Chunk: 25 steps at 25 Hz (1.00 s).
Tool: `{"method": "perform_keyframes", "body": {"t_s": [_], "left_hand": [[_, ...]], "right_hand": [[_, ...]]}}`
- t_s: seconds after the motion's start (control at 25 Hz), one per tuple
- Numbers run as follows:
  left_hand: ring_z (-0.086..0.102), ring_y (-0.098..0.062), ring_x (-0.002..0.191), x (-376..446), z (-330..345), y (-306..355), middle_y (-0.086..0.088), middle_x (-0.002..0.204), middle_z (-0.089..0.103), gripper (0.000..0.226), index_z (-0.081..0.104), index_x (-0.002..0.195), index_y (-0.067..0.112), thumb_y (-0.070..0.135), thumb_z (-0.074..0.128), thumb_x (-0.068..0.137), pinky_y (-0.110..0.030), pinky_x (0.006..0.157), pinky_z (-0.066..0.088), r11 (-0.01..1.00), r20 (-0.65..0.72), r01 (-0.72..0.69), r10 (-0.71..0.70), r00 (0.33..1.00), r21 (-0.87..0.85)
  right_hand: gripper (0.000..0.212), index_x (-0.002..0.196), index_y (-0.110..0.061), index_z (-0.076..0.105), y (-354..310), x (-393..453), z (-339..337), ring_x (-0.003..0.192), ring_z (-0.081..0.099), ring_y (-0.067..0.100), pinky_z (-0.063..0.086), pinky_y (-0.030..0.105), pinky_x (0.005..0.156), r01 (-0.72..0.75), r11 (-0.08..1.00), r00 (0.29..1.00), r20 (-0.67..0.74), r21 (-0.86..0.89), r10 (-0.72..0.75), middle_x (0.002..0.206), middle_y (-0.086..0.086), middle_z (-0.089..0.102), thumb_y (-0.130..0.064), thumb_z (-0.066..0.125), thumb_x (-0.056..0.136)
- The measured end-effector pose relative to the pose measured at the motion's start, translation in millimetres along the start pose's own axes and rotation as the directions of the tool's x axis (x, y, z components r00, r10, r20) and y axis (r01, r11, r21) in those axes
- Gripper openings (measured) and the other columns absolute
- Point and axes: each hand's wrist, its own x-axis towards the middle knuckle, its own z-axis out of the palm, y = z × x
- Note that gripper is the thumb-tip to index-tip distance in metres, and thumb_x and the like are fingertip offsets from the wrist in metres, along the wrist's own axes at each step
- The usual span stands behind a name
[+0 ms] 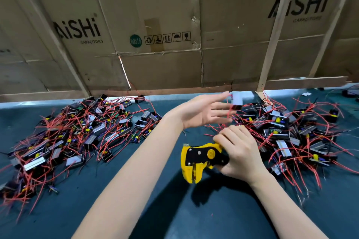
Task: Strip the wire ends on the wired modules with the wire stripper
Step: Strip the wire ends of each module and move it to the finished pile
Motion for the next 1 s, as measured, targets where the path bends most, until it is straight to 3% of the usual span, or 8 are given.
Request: {"method": "perform_keyframes", "body": {"t_s": [0.08,0.16,0.32,0.44,0.56,0.68,0.84,1.0], "left_hand": [[0.053,-0.024,0.128,3.3,13.6,6.5,-0.010,0.139,0.055,0.047,0.042,0.141,0.015,0.035,0.052,0.099,-0.039,0.097,0.053,0.992,0.127,0.025,-0.040,0.991,0.124],[0.048,-0.021,0.134,-2.4,7.9,0.8,-0.003,0.151,0.043,0.065,0.024,0.153,0.020,0.037,0.053,0.098,-0.037,0.104,0.047,0.933,0.035,-0.028,0.016,0.999,0.358],[0.064,-0.011,0.112,-43.1,-58.5,-21.0,0.003,0.120,0.069,0.030,0.063,0.124,0.023,0.031,0.060,0.096,-0.024,0.087,0.051,0.811,-0.268,-0.085,0.287,0.920,0.579],[0.067,-0.018,0.100,-74.6,-123.5,-39.2,-0.001,0.099,0.074,0.015,0.073,0.100,0.015,0.021,0.071,0.087,-0.030,0.092,0.050,0.643,-0.579,0.220,0.424,0.696,0.734],[0.063,-0.023,0.097,-89.8,-146.9,-67.9,-0.005,0.098,0.068,0.032,0.068,0.103,0.011,0.028,0.078,0.079,-0.033,0.090,0.050,0.500,-0.674,0.490,0.303,0.674,0.714],[0.060,-0.023,0.098,-90.1,-150.7,-91.4,-0.002,0.097,0.065,0.022,0.069,0.096,0.017,0.027,0.076,0.078,-0.034,0.083,0.050,0.391,-0.639,0.515,0.342,0.689,0.763],[0.063,-0.021,0.090,-91.5,-150.3,-90.7,0.005,0.083,0.067,0.005,0.072,0.083,0.023,0.021,0.068,0.081,-0.030,0.075,0.051,0.386,-0.638,0.511,0.391,0.664,0.768],[0.064,-0.020,0.092,-98.2,-154.3,-85.0,0.001,0.090,0.073,0.010,0.077,0.087,0.022,0.025,0.068,0.086,-0.027,0.075,0.047,0.441,-0.654,0.494,0.375,0.657,0.749]], "right_hand": [[0.027,0.071,-0.004,0.062,1.2,-3.5,-2.4,0.065,0.051,0.032,0.037,0.038,0.063,-0.028,0.999,0.999,-0.028,-0.018,0.027,0.072,0.011,0.056,-0.029,0.067,0.063],[0.026,0.071,-0.003,0.063,2.7,-4.7,-3.0,0.065,0.052,0.032,0.038,0.039,0.062,-0.057,0.998,0.997,-0.052,0.000,0.057,0.072,0.011,0.056,-0.028,0.065,0.064],[0.026,0.075,-0.002,0.066,2.0,-2.0,-0.5,0.067,0.057,0.033,0.043,0.041,0.063,-0.091,0.994,0.992,-0.085,0.064,0.097,0.076,0.011,0.061,-0.025,0.064,0.064],[0.024,0.077,-0.003,0.066,-2.8,0.4,4.4,0.068,0.056,0.031,0.042,0.041,0.064,-0.132,0.986,0.984,-0.103,0.103,0.142,0.077,0.009,0.061,-0.025,0.061,0.070],[0.021,0.083,-0.008,0.063,-4.7,-1.7,8.7,0.073,0.051,0.023,0.041,0.036,0.067,-0.224,0.939,0.970,-0.038,0.262,0.241,0.081,-0.001,0.059,-0.024,0.062,0.069],[0.016,0.086,-0.027,0.053,-5.9,-10.1,11.6,0.072,0.050,0.002,0.042,0.022,0.067,-0.405,0.782,0.913,0.174,0.474,0.368,0.080,-0.018,0.055,-0.027,0.067,0.078],[0.017,0.085,-0.028,0.064,-6.3,-14.5,15.7,0.072,0.064,0.018,0.054,0.042,0.074,-0.628,0.459,0.760,0.369,0.629,0.535,0.080,0.000,0.069,-0.043,0.062,0.092],[0.024,0.084,-0.024,0.067,-5.6,-10.9,14.9,0.075,0.067,0.020,0.055,0.053,0.078,-0.687,0.305,0.675,0.425,0.660,0.602,0.077,0.007,0.070,-0.046,0.058,0.088]]}}
